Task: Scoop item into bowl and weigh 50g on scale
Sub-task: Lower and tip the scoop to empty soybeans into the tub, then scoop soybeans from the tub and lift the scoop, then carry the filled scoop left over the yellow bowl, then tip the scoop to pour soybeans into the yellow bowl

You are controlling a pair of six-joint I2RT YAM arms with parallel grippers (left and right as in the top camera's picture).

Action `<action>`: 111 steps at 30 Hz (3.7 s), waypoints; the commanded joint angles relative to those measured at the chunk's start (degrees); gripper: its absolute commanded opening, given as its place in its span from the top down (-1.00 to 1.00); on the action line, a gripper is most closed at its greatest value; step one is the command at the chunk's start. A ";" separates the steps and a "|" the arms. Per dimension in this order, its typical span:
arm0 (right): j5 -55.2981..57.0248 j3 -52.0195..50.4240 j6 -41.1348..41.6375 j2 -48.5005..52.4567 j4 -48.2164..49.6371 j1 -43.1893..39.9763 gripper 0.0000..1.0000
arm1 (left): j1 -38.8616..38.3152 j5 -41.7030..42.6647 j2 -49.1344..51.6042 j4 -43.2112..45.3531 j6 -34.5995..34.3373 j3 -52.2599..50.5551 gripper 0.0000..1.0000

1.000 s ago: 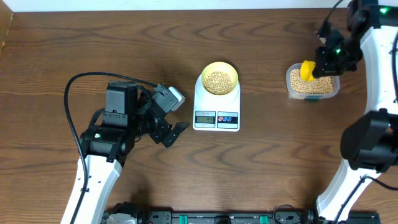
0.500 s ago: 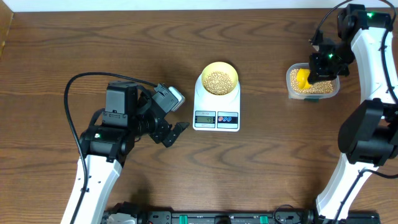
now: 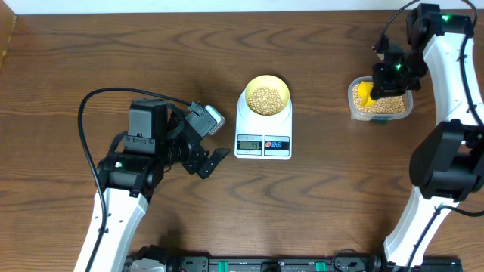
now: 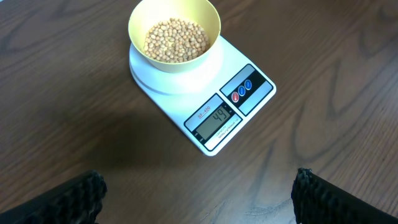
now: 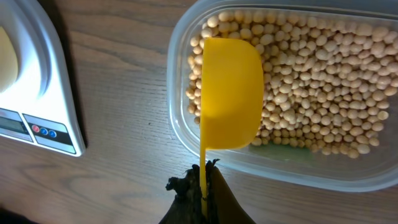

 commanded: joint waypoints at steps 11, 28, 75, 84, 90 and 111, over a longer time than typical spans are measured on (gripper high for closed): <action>-0.09 -0.28 0.59 0.72 -1.95 -2.54 0.98 | 0.26 0.50 0.00 -0.17 0.76 -0.09 -0.95; -21.86 0.87 -6.25 -1.62 -2.47 -6.75 0.98 | 0.26 0.50 0.00 -0.17 0.76 -0.09 -0.95; -6.12 7.45 0.46 -2.97 7.54 26.58 0.98 | 0.26 0.50 0.00 -0.15 0.74 -0.09 -0.95; 4.22 7.45 0.48 -2.97 8.66 32.37 0.98 | 0.26 0.50 0.00 -0.17 0.74 -0.09 -0.95; 7.58 7.45 0.46 -2.97 8.63 34.16 0.98 | 0.26 0.50 0.00 -0.17 0.76 -0.09 -0.95; 6.32 7.45 0.48 -2.95 9.62 33.94 0.98 | 0.26 0.50 0.00 -0.15 0.74 -0.09 -0.95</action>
